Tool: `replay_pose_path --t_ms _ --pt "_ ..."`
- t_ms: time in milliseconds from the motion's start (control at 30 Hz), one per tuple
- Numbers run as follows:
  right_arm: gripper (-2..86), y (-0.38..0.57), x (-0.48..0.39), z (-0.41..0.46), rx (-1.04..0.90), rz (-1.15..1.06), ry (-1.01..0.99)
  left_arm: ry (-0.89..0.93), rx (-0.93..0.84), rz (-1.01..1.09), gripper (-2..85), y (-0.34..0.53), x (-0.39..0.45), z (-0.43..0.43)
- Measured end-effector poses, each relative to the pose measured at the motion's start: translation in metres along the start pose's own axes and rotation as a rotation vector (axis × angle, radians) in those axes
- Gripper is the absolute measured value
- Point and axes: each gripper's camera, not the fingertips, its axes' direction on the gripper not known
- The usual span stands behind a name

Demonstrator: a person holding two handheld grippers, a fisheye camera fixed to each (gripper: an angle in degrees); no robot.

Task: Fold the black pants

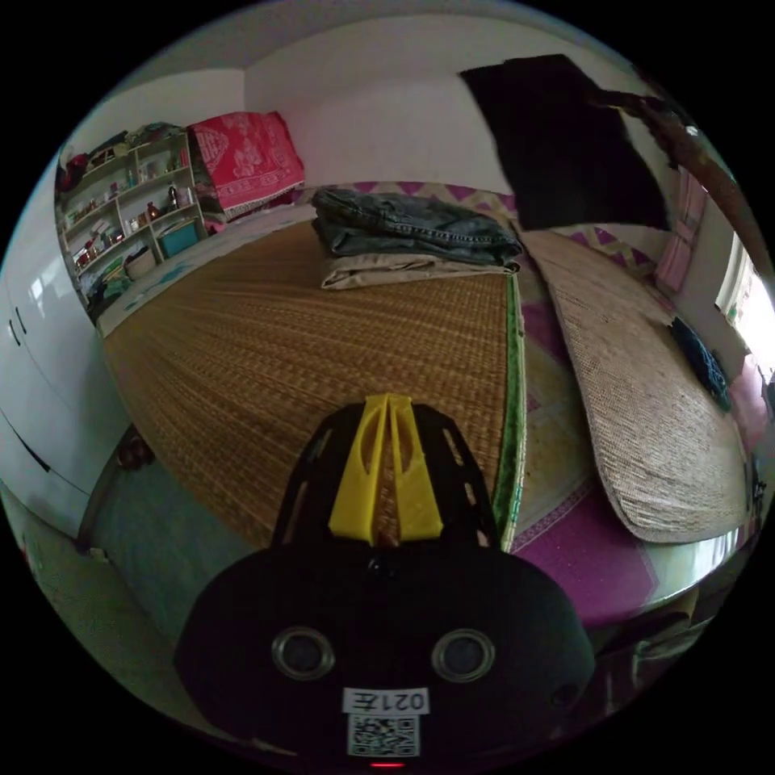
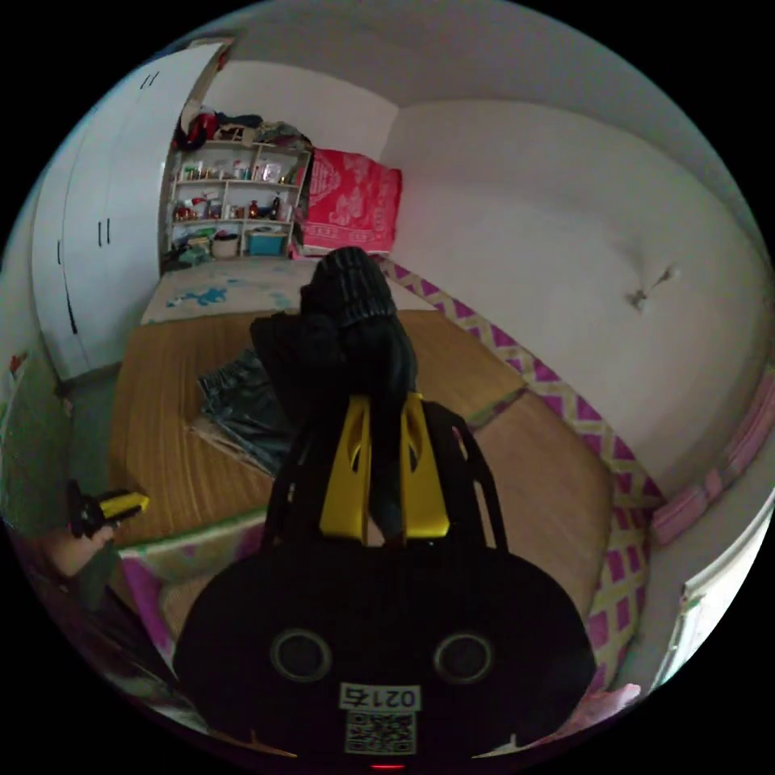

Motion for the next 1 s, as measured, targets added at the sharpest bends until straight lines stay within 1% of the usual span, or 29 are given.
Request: replay_pose_path --t_ms 33,100,133,200,233,267,300,333,367,400,433,500,567,667,733,767,833,900,933,1000 --pt "5.9 0.008 0.000 -0.009 -0.013 -0.027 0.013 0.056 0.012 -0.007 -1.0 -0.001 0.001 -0.005" --pt "6.0 0.049 -0.018 -0.031 -0.096 -0.145 -0.014 0.244 0.098 -0.033 -1.0 -0.002 0.015 -0.029" --pt "6.0 0.062 -0.027 -0.031 -0.126 -0.174 -0.033 0.272 0.114 -0.029 -1.0 -0.002 0.021 -0.034" --pt "6.0 0.133 -0.080 -0.016 -0.291 -0.294 -0.128 0.353 0.140 0.009 -1.0 0.001 0.049 -0.046" --pt "6.0 0.155 -0.096 -0.009 -0.336 -0.327 -0.148 0.372 0.138 0.019 -1.0 0.003 0.056 -0.047" --pt "6.1 0.200 -0.126 0.008 -0.429 -0.377 -0.192 0.406 0.118 0.036 -1.0 0.007 0.069 -0.045" --pt "6.3 0.241 -0.149 0.021 -0.509 -0.396 -0.231 0.424 0.085 0.053 -1.0 0.012 0.082 -0.041" --pt "6.4 0.259 -0.157 0.026 -0.544 -0.392 -0.248 0.429 0.072 0.059 -1.0 0.015 0.088 -0.039" --pt "7.2 0.287 -0.164 0.029 -0.567 -0.345 -0.307 0.431 0.050 0.072 -1.0 0.021 0.098 -0.036" --pt "8.0 0.302 -0.158 0.019 -0.506 -0.269 -0.298 0.424 0.035 0.087 -1.0 0.027 0.107 -0.033" --pt "8.4 0.306 -0.155 0.011 -0.472 -0.249 -0.279 0.419 0.028 0.092 -1.0 0.030 0.111 -0.032" --pt "11.8 0.314 -0.135 -0.016 -0.365 -0.160 -0.236 0.405 0.025 0.094 -1.0 0.038 0.124 -0.031" --pt "13.5 0.317 -0.127 -0.025 -0.333 -0.142 -0.292 0.408 0.019 0.087 -1.0 0.041 0.133 -0.029" --pt "15.8 0.326 -0.127 -0.008 -0.378 -0.153 -0.314 0.415 0.013 0.098 -1.0 0.044 0.151 -0.026" --pt "14.4 0.334 -0.125 0.005 -0.393 -0.154 -0.265 0.419 0.012 0.104 -1.0 0.047 0.163 -0.025" --pt "12.5 0.341 -0.120 0.009 -0.384 -0.155 -0.204 0.420 0.007 0.109 -1.0 0.049 0.170 -0.024" --pt "8.5 0.351 -0.093 -0.003 -0.332 -0.087 -0.261 0.409 0.007 0.117 -1.0 0.052 0.180 -0.023" --pt "3.4 0.367 -0.019 -0.036 -0.221 0.154 -0.413 0.390 0.011 0.133 -1.0 0.057 0.193 -0.021" --pt "2.4 0.374 0.004 -0.046 -0.185 0.219 -0.451 0.388 0.011 0.138 -1.0 0.058 0.197 -0.020" --pt "0.6 0.413 0.095 -0.091 -0.043 0.428 -0.535 0.397 0.001 0.149 -1.0 0.060 0.212 -0.013"
